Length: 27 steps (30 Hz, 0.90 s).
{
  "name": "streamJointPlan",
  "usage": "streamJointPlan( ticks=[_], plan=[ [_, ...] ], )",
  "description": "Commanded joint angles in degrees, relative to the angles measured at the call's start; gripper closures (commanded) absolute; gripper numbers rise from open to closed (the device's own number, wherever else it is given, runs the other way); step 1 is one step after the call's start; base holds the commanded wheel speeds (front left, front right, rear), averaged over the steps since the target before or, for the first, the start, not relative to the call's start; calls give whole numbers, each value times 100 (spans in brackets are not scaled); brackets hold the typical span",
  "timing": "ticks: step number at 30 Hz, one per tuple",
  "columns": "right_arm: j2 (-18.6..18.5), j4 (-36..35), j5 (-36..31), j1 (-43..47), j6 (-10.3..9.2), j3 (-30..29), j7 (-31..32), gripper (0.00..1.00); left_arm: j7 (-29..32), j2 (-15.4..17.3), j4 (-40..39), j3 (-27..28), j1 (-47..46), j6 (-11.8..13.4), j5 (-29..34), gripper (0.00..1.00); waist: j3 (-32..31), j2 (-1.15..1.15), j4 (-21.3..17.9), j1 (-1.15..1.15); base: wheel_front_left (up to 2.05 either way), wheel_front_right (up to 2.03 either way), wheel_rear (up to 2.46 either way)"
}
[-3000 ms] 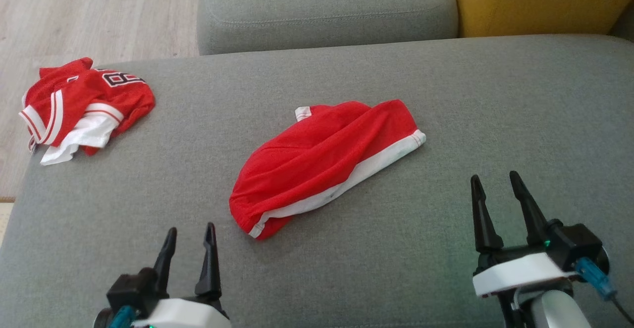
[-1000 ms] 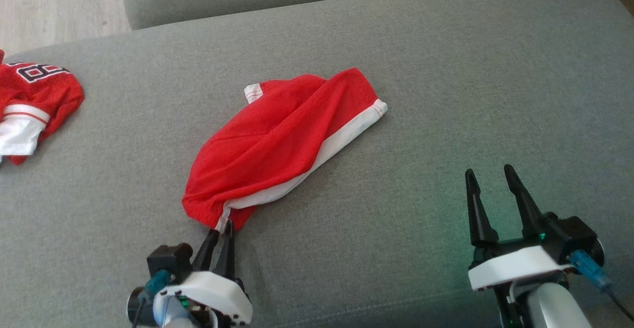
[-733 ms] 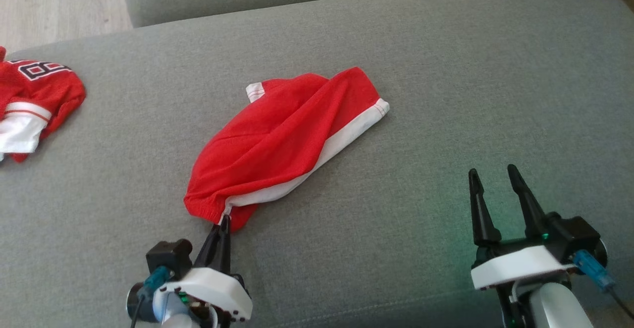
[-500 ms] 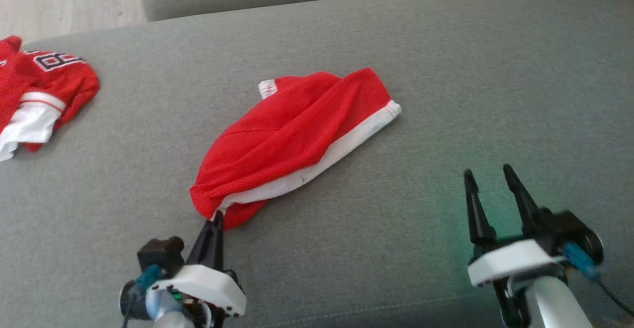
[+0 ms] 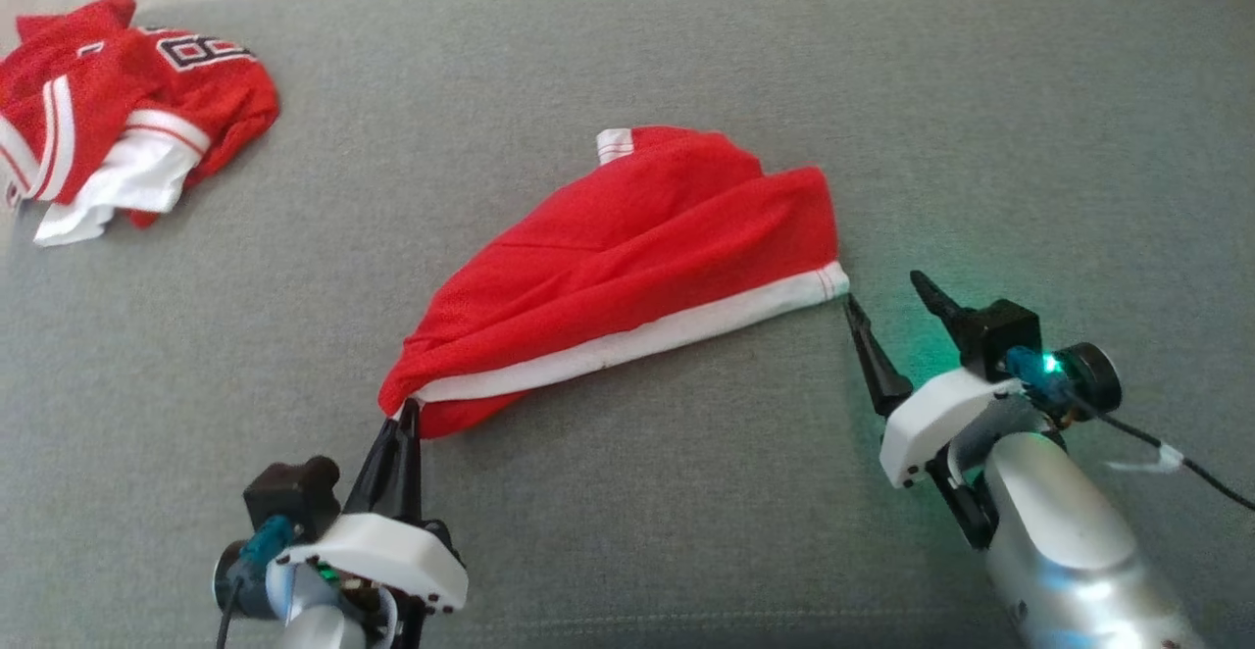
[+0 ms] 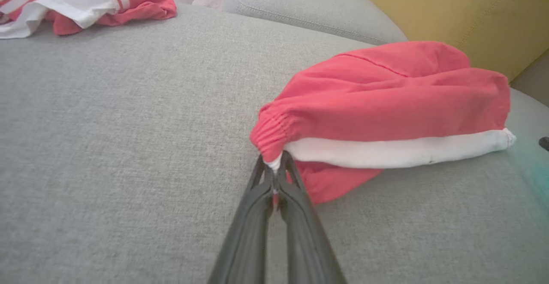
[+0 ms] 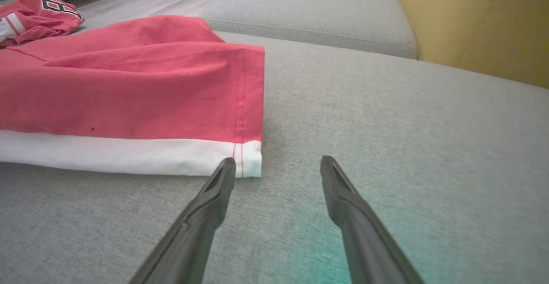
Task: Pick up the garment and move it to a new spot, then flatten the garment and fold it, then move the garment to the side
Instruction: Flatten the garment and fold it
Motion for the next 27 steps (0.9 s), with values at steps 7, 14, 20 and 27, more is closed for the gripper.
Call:
streamJointPlan(
  ticks=[7,14,20,27],
  plan=[
    [21,628,433,-668,-5,549,-194,0,-72,-8,-154,190,-318,-9,59,100,204,0,199,0,0,0,0],
    [46,1055,631,-875,-5,864,-289,0,-72,-9,-174,200,-344,-7,62,100,297,0,255,0,0,0,0],
    [92,876,666,-723,-5,978,-313,0,-72,-10,-198,224,-315,14,61,100,288,0,203,0,0,0,0],
    [131,705,688,-539,-5,1162,-315,0,-72,-10,-206,255,-284,8,81,100,279,0,136,0,0,0,0]
  ],
)
